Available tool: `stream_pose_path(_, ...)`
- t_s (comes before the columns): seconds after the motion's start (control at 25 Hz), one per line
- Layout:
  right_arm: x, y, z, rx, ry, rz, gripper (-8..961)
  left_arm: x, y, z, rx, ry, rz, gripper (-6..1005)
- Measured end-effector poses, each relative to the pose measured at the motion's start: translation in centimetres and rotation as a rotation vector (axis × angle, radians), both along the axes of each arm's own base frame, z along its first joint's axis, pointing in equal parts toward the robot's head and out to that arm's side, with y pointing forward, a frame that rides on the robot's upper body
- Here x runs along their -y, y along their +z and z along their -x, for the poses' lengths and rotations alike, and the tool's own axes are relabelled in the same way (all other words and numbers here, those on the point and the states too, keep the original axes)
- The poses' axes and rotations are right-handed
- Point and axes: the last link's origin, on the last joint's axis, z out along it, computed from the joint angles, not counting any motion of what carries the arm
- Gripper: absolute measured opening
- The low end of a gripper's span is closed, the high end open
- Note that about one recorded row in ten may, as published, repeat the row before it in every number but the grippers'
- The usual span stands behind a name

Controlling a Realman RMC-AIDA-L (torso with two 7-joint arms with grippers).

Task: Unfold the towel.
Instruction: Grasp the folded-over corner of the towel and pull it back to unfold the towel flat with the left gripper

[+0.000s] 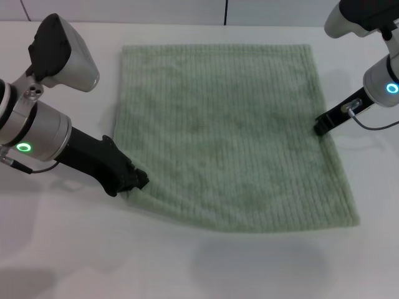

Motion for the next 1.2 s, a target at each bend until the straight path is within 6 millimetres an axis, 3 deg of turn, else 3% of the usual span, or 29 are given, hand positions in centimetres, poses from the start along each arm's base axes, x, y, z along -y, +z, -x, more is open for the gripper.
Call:
stream_pose_path(1.12, -0.02, -0.08, 0.1, 0.005, 0.008, 0.004, 44, 0.9, 0.52, 0.69, -0.039, 0.085, 0.037, 97)
stream_pose_path(1.2, -0.02, -0.08, 0.11, 0.005, 0.008, 0.005, 46, 0.88, 0.61, 0.7, -0.039, 0.083, 0.031, 183)
